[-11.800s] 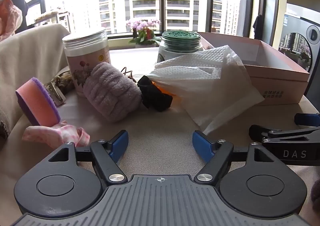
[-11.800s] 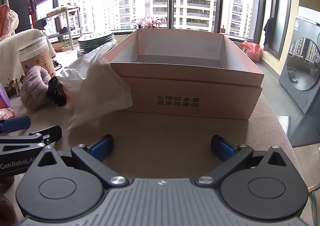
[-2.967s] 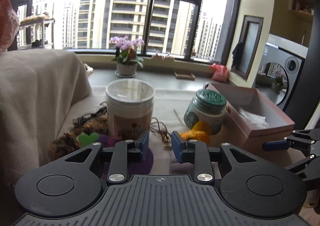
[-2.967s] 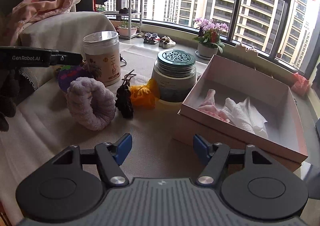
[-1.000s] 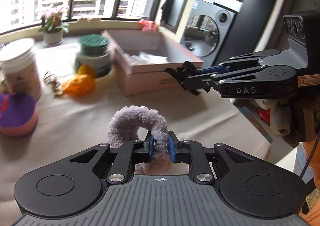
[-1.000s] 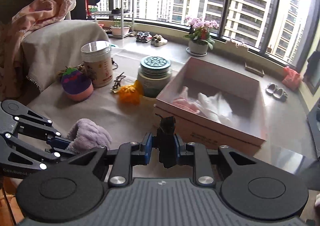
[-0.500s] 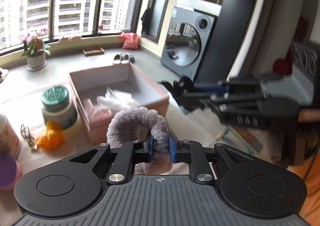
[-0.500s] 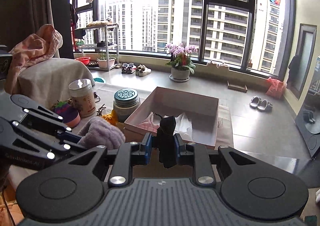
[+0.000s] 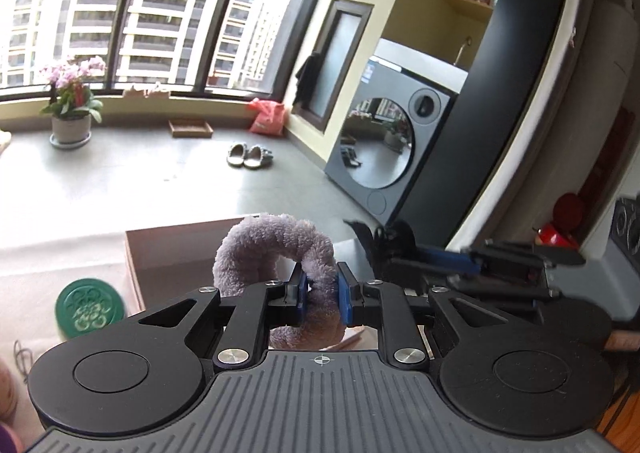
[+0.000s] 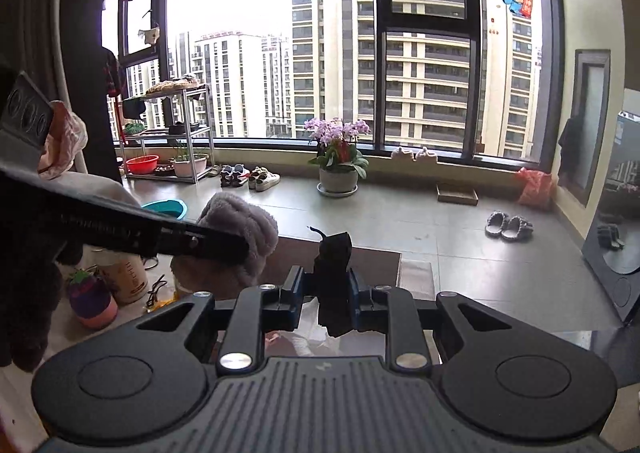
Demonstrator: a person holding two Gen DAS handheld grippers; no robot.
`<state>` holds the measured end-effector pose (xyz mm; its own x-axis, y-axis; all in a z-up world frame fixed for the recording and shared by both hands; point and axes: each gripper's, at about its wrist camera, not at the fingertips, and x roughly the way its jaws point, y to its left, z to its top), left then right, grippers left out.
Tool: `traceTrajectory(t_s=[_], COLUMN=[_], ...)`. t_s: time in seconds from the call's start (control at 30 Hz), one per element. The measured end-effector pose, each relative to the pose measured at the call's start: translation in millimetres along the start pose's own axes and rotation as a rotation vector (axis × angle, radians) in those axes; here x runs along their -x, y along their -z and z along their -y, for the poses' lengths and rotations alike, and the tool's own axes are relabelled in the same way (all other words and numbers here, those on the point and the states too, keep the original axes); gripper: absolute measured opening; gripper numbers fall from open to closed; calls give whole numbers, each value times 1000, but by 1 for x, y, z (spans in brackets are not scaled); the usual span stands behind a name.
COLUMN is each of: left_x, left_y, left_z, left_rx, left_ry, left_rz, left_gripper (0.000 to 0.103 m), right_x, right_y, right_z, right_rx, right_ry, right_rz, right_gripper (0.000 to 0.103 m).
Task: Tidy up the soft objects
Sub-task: 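Carry the lavender scrunchie and black clip over the box and release both, then grasp the orange cloth beside the green-lidded jar with the right gripper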
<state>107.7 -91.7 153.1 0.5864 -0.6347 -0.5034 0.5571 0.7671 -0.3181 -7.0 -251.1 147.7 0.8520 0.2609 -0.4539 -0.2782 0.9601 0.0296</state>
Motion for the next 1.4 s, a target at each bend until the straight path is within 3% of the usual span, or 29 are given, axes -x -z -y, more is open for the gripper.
traceTrajectory(t_s=[0.17, 0.2, 0.3, 0.37, 0.47, 0.57, 0.73, 0.9, 0.97, 1.07, 1.27, 1.4], left_x=[-49, -61, -99, -103, -84, -54, 0, 57, 73, 86, 93, 88], left_y=[5, 8, 22, 27, 24, 20, 22, 50, 61, 82, 123, 127], left_z=[-22, -26, -25, -26, -37, -45, -63, -88, -103, -124, -136, -138], left_rx=[-6, -21, -226, -267, -183, -146, -103, -15, 46, 117, 139, 161], left_ry=[30, 13, -217, -205, -94, -94, -185, -357, -414, -440, -440, -423], left_rz=[-49, -85, -205, -205, -145, -61, 57, 156, 161, 135, 63, 59], left_gripper=[22, 27, 26, 27, 28, 28, 28, 28, 28, 28, 28, 28], right_x=[-52, -64, -100, -125, -142, -144, -130, -103, -93, -88, -94, -103], right_y=[-8, -9, -7, -3, 6, 12, 15, 5, -2, -8, 3, 10], right_z=[21, 24, 32, 36, 38, 39, 28, -7, -31, -62, -124, -151], right_rx=[-35, -37, -66, -118, -153, -169, -153, -54, 4, 61, 191, 247], right_ry=[4, 7, -29, -40, -52, -37, -32, -43, -63, -103, -169, -196], right_rz=[-60, -73, -129, -184, -214, -206, -196, -139, -120, -113, -157, -197], right_gripper=[22, 22, 27, 42, 42, 43, 45, 51, 52, 53, 53, 53])
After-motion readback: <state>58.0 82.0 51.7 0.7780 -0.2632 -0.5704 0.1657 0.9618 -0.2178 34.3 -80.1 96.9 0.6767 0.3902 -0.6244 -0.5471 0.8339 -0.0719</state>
